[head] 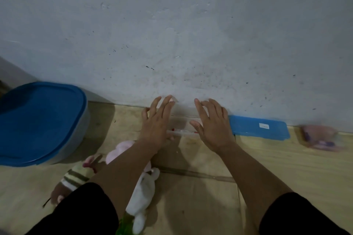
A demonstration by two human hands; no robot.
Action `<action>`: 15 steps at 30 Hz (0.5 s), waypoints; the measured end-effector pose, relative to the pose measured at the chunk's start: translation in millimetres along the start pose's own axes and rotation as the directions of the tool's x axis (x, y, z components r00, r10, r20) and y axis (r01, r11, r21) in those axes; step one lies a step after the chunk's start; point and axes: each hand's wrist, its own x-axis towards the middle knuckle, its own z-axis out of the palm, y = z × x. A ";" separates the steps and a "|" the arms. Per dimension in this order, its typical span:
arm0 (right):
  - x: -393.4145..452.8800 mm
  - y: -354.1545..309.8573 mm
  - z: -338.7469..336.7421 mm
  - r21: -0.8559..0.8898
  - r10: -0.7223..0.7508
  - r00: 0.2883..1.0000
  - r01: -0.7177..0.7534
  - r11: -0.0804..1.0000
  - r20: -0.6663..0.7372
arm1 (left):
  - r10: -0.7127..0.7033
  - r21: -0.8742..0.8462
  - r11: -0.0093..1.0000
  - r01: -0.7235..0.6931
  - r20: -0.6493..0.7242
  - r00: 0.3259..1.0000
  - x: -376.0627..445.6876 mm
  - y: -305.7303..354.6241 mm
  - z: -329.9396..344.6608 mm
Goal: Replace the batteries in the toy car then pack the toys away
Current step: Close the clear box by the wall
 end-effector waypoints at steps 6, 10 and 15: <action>-20.3 -12.7 -4.4 -0.008 0.027 0.999 -0.027 1.000 0.026 | 0.067 -0.033 0.997 -0.067 -0.017 0.998 -17.3 3.1 -6.4; -39.9 -14.8 9.4 0.163 -0.019 0.987 -0.007 0.987 0.157 | 0.128 -0.036 0.991 -0.126 0.095 0.987 -24.5 6.8 -0.8; -30.8 -6.0 19.9 0.180 0.033 0.991 -0.056 0.982 0.128 | 0.122 0.018 0.992 -0.126 0.147 0.982 -11.4 9.6 1.1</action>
